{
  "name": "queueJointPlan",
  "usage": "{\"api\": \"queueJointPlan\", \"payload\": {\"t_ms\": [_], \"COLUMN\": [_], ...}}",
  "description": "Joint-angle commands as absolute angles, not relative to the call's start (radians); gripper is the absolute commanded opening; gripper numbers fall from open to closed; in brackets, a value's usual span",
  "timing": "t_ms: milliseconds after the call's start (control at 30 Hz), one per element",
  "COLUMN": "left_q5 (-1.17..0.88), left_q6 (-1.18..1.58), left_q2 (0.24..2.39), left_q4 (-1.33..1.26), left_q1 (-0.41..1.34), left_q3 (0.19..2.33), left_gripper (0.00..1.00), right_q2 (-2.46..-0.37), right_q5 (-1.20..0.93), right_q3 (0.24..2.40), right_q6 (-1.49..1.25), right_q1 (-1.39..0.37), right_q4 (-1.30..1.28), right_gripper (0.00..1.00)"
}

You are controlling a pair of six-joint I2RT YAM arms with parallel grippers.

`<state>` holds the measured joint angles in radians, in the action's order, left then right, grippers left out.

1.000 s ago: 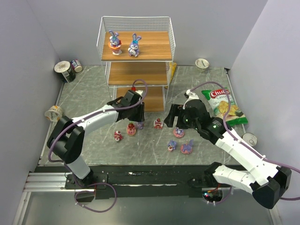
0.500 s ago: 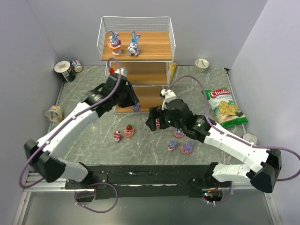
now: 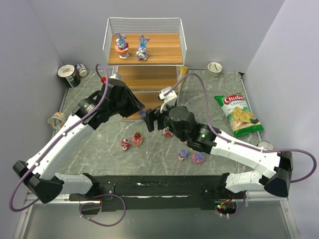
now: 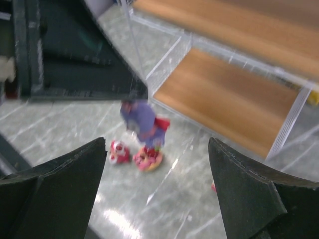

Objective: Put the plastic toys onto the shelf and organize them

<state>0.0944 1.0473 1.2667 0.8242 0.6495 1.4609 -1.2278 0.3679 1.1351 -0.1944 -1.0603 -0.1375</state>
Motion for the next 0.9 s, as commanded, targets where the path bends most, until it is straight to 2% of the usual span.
{"api": "queueJointPlan", "payload": {"t_ms": [0,267,467,867], "left_q5": [0.063,0.092,0.086,0.094], "left_q6": [1.149,1.235,1.273,1.299], "left_q2": [1.243,1.279,1.295,1.262], "left_q4": [0.873,0.999,1.045,1.037], "left_q1": [0.650,0.650,0.650,0.650], "left_q3": [1.554,1.660,1.678,1.684], "left_gripper": [0.01,0.02,0.03,0.08], "right_q2": [-1.278,-1.328,-1.368,-1.443], "right_q5": [0.442,0.425,0.457,0.491], "right_q3": [1.206,1.238,1.259,1.298], "right_q6": [-0.068,-0.011,0.037,0.075], "right_q1": [-1.075,-1.098,-1.103,-1.112], "right_q4": [0.021,0.067,0.089,0.083], "right_gripper": [0.88,0.82,0.74,0.63]}}
